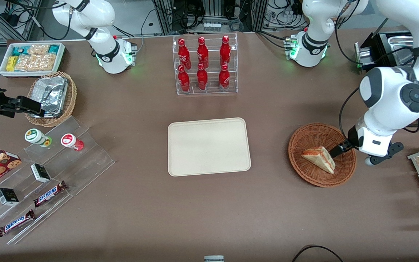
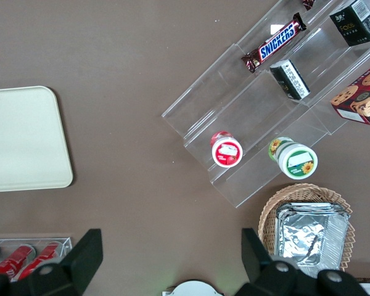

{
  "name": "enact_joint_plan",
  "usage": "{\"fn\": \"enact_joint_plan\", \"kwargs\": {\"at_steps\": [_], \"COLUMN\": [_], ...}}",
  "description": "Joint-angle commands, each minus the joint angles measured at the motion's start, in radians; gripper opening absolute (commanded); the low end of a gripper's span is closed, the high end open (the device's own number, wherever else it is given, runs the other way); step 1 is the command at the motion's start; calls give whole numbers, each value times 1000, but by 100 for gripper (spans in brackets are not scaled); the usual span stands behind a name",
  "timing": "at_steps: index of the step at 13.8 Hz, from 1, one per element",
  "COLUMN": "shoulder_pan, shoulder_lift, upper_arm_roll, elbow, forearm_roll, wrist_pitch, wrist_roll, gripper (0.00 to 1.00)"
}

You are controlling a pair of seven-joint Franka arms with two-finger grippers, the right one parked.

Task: Place sandwich from basket to tray
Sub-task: 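Lower the open left gripper over the wrapped sandwich in the basket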

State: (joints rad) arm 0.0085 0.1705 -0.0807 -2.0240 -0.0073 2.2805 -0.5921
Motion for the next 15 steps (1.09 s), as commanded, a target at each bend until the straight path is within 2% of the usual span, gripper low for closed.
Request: {"fn": "enact_joint_plan", "kwargs": {"at_steps": [1, 6, 15], "shoulder_pan": [-1, -1, -1], "shoulder_lift": [6, 41, 133], "upper_arm_roll": [-22, -33, -37], "elbow": [-47, -142, -140], "forearm_roll": [-13, -13, -19], "wrist_pitch": [74, 217, 286], "wrist_roll": [-101, -166, -219], "gripper": [100, 100, 100]}}
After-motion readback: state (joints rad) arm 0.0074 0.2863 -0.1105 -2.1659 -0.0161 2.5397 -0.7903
